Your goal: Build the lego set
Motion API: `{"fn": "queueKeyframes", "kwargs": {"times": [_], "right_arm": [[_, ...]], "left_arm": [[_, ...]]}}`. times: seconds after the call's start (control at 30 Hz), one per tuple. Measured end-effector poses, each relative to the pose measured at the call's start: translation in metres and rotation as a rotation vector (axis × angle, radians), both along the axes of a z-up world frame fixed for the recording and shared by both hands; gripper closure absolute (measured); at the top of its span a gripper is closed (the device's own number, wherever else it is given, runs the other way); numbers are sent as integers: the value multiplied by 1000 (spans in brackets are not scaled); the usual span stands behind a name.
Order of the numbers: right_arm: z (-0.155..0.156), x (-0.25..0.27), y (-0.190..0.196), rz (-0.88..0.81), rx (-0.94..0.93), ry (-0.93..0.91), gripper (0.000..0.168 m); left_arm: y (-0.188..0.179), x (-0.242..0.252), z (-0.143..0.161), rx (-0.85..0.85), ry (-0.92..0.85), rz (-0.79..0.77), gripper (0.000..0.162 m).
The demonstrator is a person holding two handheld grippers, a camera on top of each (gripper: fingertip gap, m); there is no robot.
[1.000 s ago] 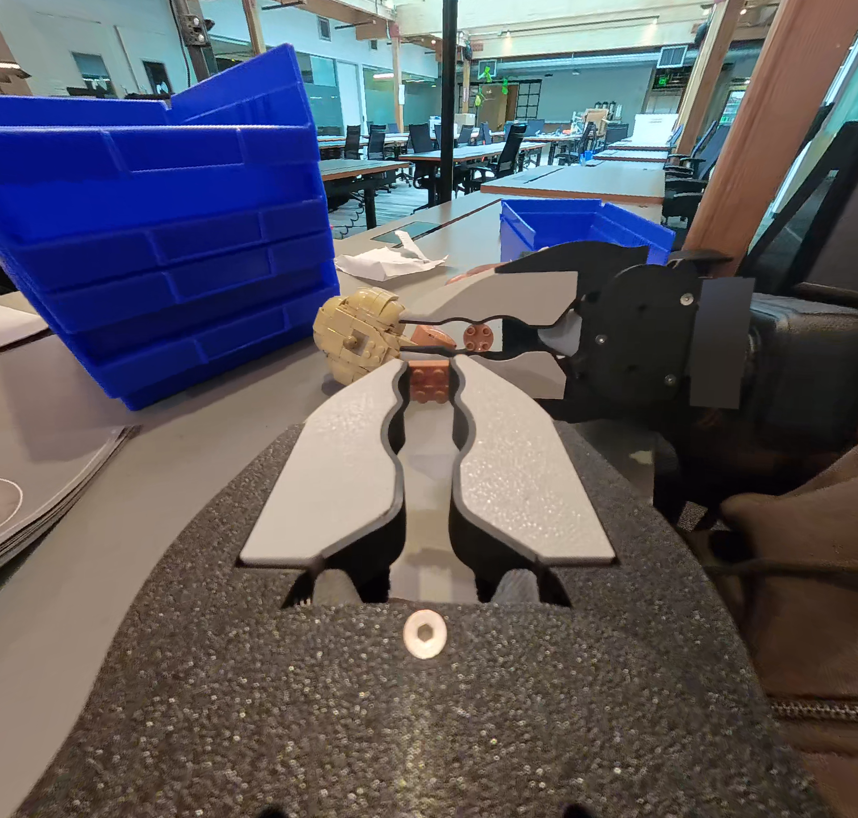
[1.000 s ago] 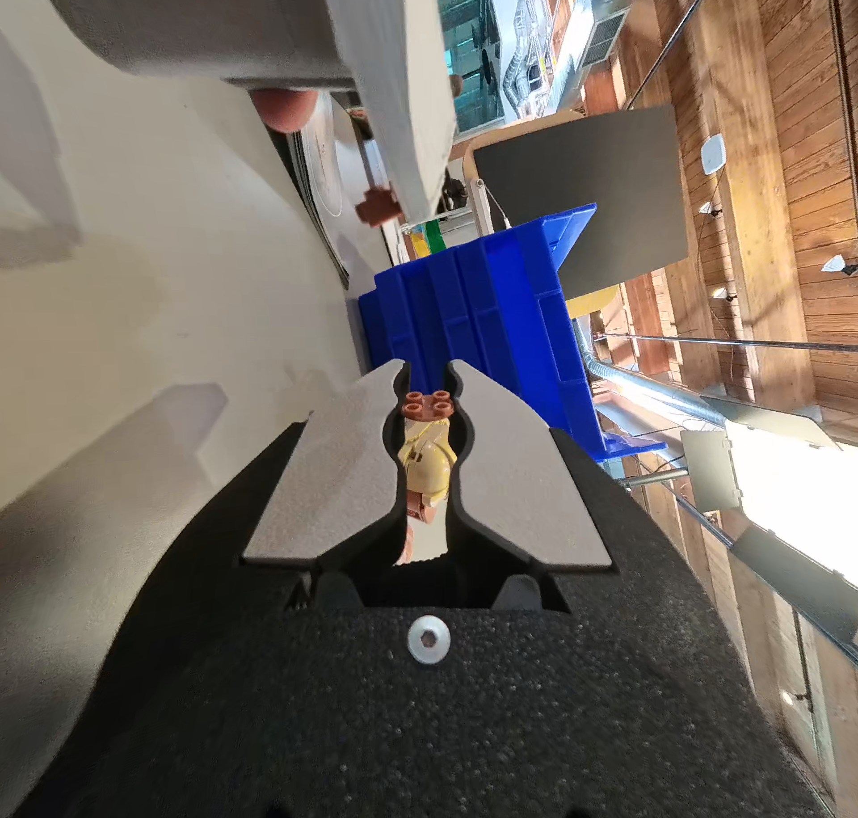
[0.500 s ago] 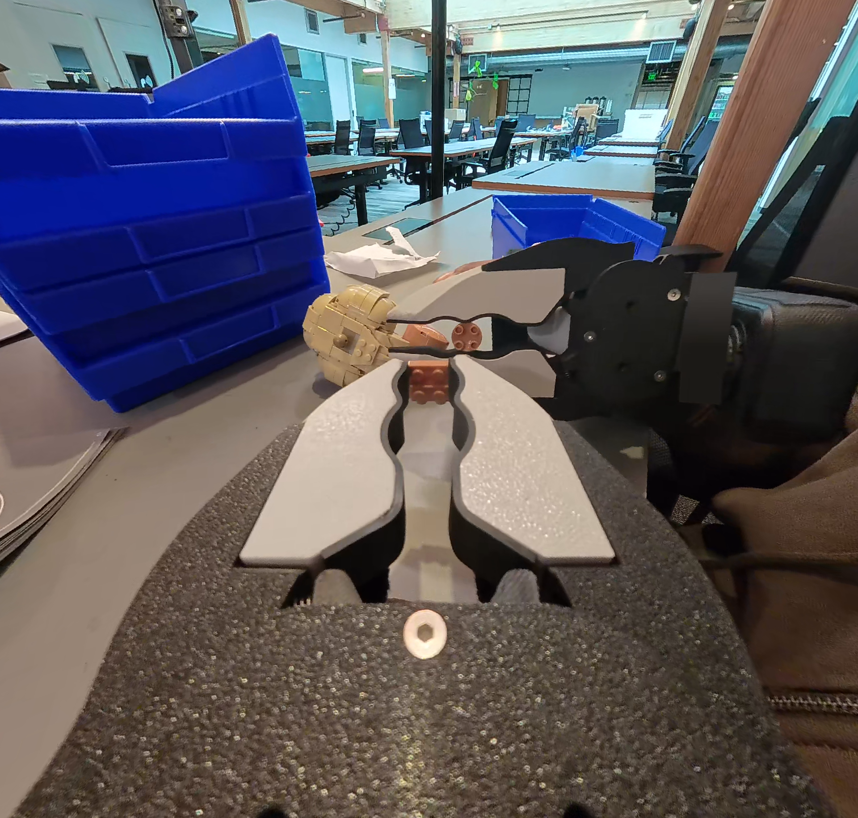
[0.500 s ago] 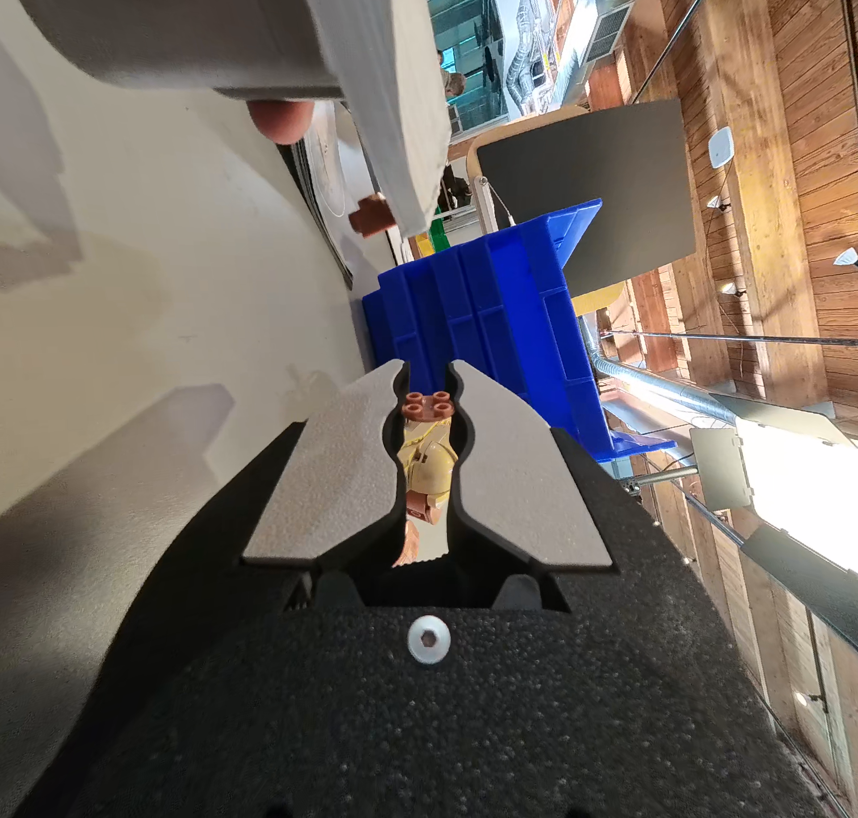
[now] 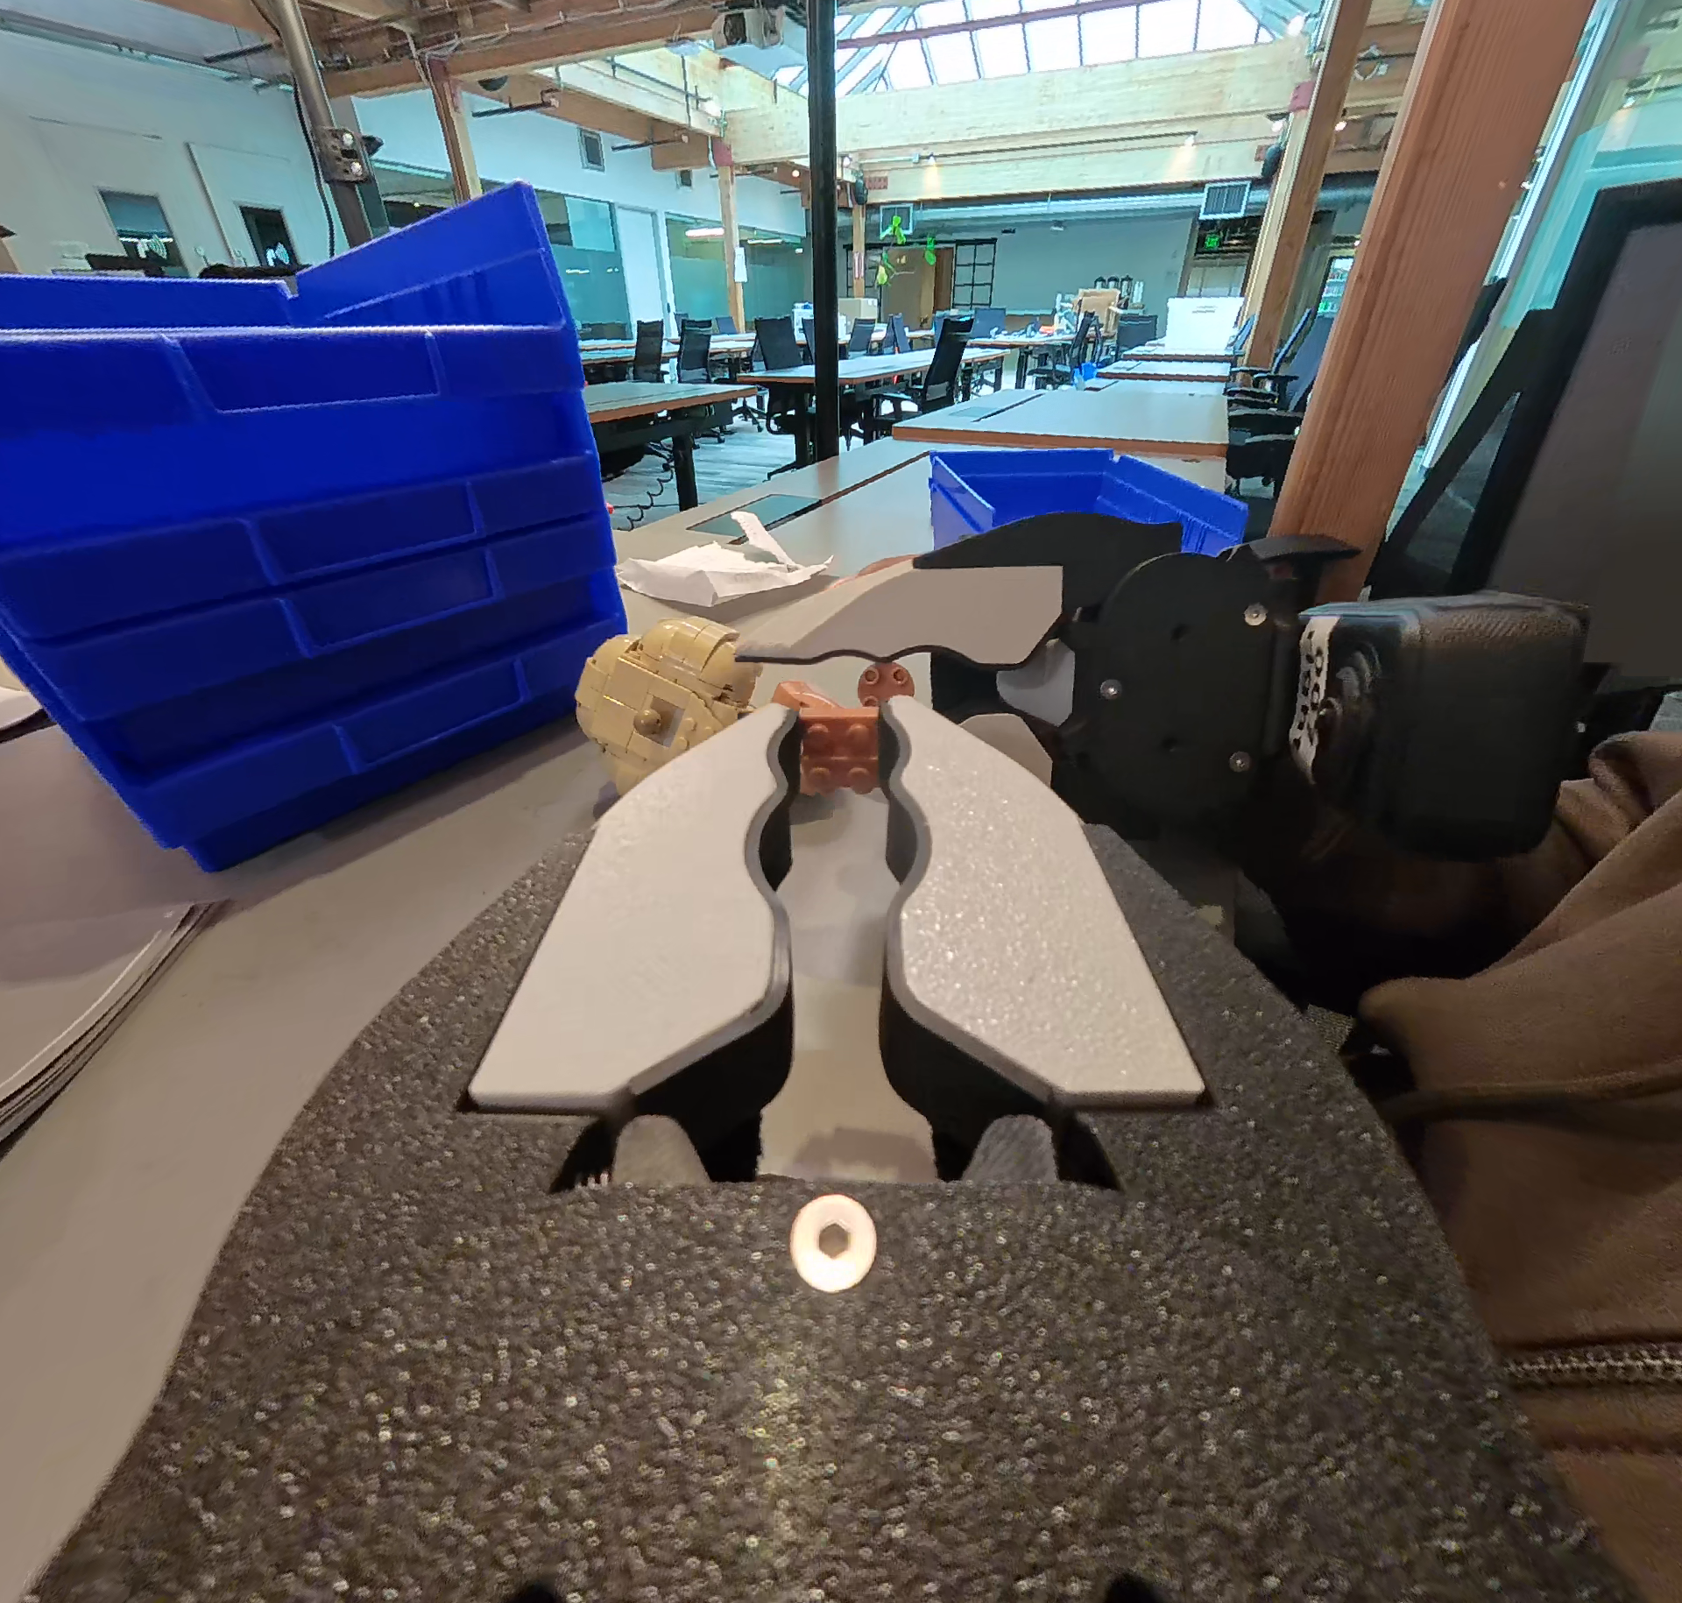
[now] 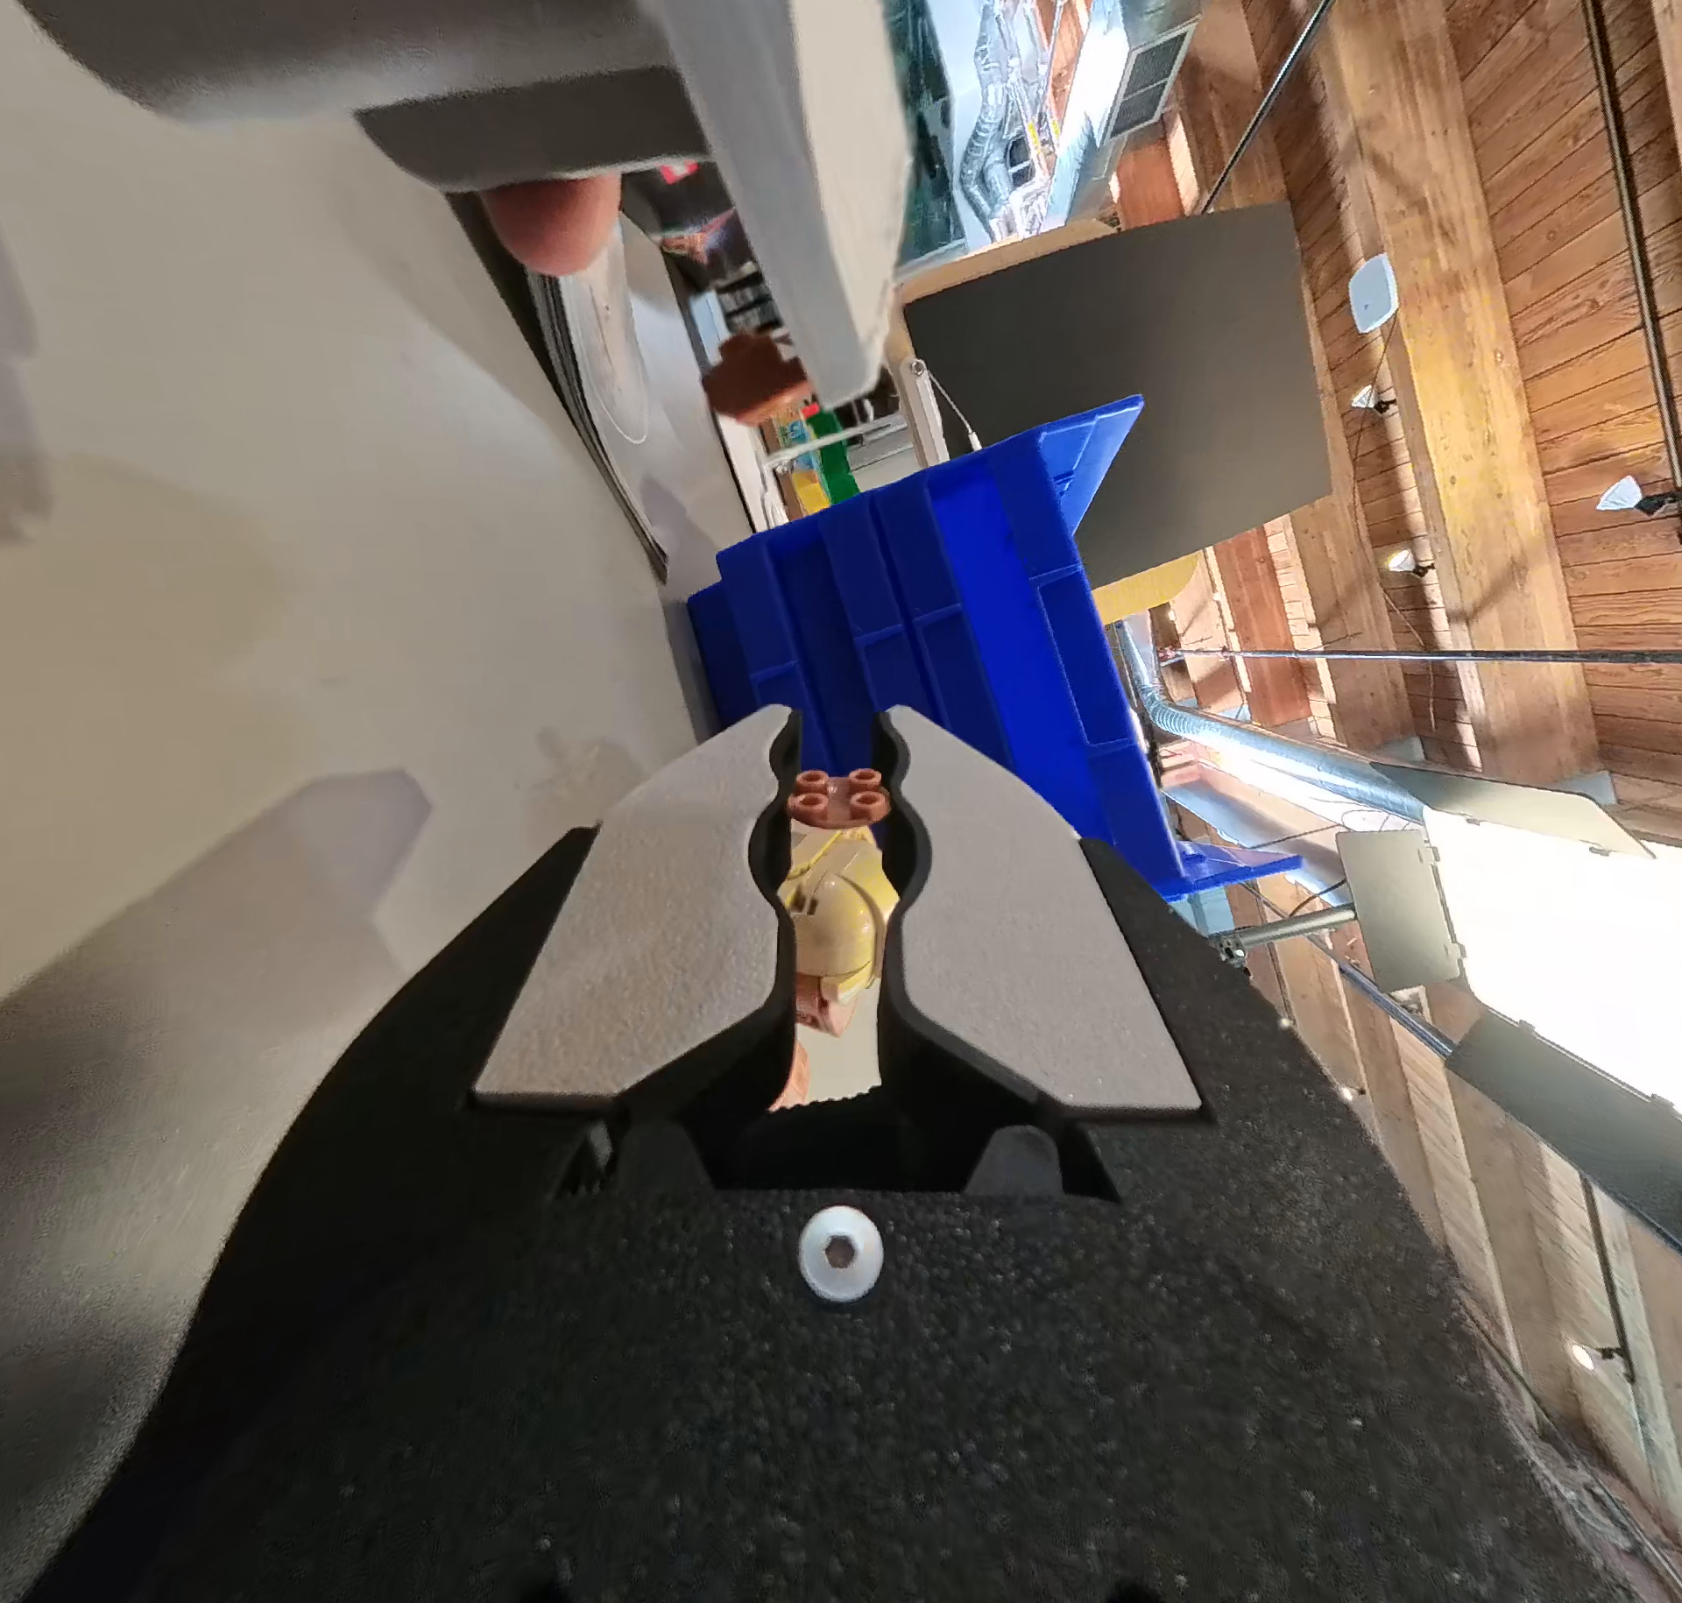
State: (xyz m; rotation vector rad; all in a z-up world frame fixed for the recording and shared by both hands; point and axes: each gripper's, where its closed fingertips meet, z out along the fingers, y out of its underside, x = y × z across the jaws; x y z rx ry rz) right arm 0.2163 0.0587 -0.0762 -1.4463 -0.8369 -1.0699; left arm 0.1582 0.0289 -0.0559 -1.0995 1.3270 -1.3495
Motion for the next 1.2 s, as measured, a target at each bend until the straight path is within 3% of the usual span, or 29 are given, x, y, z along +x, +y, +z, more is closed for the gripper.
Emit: {"fn": "queueKeyframes", "kwargs": {"times": [0.2, 0.33, 0.53, 0.6, 0.8, 1.07, 1.2], "right_arm": [[25, 0, 4, 92, 31, 130, 153], [65, 22, 21, 56, 49, 95, 153], [147, 90, 83, -92, 64, 163, 153], [160, 119, 109, -175, 41, 193, 152], [145, 174, 158, -329, -148, 401, 151], [145, 166, 156, -322, -150, 452, 140], [150, 152, 124, -235, -80, 486, 141]], "left_arm": [[4, -1, 3, -17, -17, 14, 146], [7, -2, 6, -36, -33, 23, 146], [7, -2, 7, -34, -35, 26, 146], [7, -2, 7, -35, -35, 27, 146], [6, -2, 7, -40, -35, 16, 146], [7, -3, 7, -52, -41, 15, 146], [13, -2, 10, -70, -46, 24, 146]]}}
